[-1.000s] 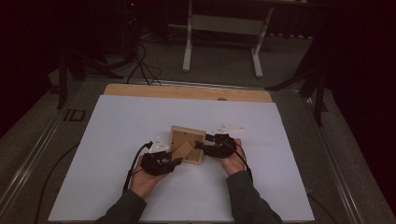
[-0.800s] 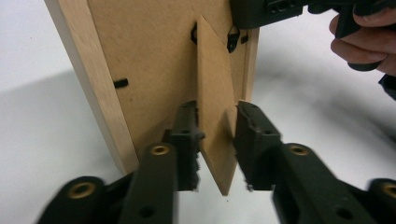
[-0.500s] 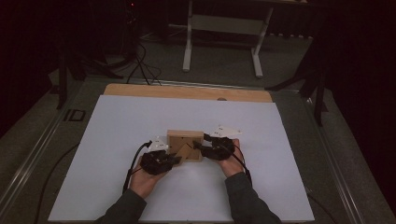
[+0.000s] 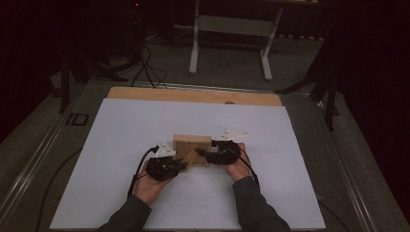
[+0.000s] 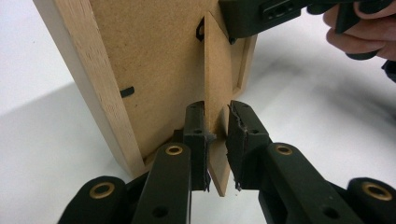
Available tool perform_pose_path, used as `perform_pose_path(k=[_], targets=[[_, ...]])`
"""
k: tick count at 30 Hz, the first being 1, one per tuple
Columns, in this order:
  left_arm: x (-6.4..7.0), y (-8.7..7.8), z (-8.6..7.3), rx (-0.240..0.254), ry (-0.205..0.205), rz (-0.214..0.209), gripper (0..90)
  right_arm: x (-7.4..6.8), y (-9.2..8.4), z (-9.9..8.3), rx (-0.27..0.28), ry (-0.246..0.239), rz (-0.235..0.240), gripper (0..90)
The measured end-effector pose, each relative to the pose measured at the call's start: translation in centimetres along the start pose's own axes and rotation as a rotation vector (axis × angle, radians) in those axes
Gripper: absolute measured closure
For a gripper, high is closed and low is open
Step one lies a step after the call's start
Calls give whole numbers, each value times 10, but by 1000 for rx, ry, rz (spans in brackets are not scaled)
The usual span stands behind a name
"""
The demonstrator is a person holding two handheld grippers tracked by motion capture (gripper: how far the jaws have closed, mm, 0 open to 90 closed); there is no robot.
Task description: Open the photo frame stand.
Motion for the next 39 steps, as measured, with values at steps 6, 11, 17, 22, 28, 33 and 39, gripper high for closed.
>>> perform_pose_path(k=[6,11,17,22,28,33,39], targets=[[-5,3,-1,-9,-3,26,798,-2,-3,2,3,-42,-22,491],[-10,5,-1,-8,-14,37,793,-3,-2,3,-1,-66,-48,499],[-17,8,-1,-7,-21,72,766,-2,-1,3,-5,-74,-74,519],[-19,8,-1,-7,3,98,752,-3,0,4,-7,-77,-94,515],[-19,8,-2,-12,2,98,742,-6,-2,3,-6,-75,-100,515],[-19,8,-5,-14,-20,85,727,-10,-4,3,-4,-81,-94,512],[-17,8,-11,-33,-31,77,712,-20,-10,1,-9,-99,-53,491]])
Point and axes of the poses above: each handheld gripper's, and its own axes: y roughly forward along the jaws, z roughly out of its top, x roughly to its right, the point moved 10 cm from there along y, roughly forward along the jaws, and after that the axes turned 5 degrees about -y, right-handed, at the moved point
